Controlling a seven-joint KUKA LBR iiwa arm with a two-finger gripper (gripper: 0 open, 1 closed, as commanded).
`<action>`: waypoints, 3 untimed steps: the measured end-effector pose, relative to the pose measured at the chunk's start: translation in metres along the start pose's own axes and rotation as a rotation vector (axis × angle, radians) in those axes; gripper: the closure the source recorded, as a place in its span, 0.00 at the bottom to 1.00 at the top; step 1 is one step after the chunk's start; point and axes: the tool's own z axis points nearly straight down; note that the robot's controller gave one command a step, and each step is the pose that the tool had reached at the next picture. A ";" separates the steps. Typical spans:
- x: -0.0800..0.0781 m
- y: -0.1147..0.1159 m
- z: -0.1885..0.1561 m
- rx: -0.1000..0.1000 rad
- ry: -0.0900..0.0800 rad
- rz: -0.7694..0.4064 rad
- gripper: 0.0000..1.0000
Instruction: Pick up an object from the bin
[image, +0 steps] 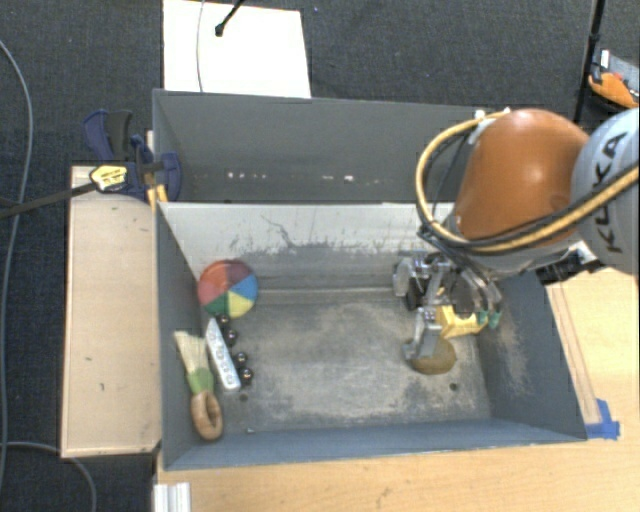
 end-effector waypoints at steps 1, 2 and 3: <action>-0.004 -0.051 -0.003 0.000 -0.013 -0.084 1.00; -0.004 -0.051 -0.003 0.000 -0.013 -0.083 0.00; -0.004 -0.051 -0.003 0.000 -0.013 -0.082 0.00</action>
Offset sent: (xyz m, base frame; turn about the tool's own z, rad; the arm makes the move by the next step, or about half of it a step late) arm 0.0000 0.0000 0.0000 0.0000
